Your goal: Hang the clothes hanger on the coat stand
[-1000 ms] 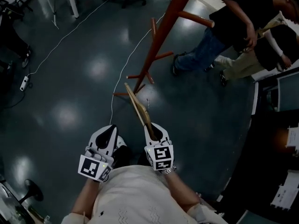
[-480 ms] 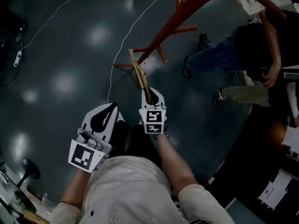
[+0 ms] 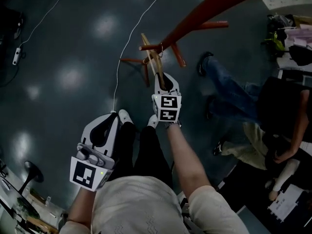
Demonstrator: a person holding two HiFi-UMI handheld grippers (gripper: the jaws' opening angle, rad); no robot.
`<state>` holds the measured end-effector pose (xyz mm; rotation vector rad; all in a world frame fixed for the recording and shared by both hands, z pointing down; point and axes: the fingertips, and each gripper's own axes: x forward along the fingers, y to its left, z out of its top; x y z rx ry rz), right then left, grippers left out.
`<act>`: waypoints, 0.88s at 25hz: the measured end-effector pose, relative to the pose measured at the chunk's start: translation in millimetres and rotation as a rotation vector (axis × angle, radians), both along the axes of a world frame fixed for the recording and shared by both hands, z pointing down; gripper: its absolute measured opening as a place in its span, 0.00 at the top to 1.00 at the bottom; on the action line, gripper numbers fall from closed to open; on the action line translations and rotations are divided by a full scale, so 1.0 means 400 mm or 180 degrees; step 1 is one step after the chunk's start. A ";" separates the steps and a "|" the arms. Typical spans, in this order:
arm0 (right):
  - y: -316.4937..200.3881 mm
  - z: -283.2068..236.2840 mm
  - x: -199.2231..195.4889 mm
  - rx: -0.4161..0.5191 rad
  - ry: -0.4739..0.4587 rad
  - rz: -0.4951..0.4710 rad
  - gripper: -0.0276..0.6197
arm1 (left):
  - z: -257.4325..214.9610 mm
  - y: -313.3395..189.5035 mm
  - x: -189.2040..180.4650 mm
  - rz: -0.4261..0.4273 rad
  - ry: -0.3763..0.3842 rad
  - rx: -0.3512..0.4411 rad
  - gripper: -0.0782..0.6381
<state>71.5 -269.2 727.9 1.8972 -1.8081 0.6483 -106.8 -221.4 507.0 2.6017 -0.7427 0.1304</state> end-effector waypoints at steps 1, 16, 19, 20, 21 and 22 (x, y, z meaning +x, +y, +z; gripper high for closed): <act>-0.008 0.017 0.003 0.0007 -0.0026 -0.0009 0.85 | 0.006 -0.003 -0.003 -0.0002 -0.0008 -0.0010 0.87; -0.068 0.172 0.040 0.0068 -0.0038 -0.0188 0.85 | 0.058 -0.024 -0.055 -0.0218 0.0028 -0.0295 0.87; -0.073 0.182 0.042 0.0113 -0.0023 -0.0194 0.85 | 0.064 -0.037 -0.053 -0.0244 0.0049 -0.0330 0.87; -0.077 0.182 0.043 0.0120 -0.0009 -0.0196 0.85 | 0.065 -0.040 -0.052 -0.0240 0.0035 -0.0308 0.87; -0.081 0.182 0.044 0.0122 0.0016 -0.0204 0.85 | 0.064 -0.042 -0.049 -0.0236 0.0045 -0.0296 0.87; -0.082 0.181 0.044 0.0118 0.0041 -0.0218 0.85 | 0.060 -0.044 -0.044 -0.0232 0.0084 -0.0296 0.87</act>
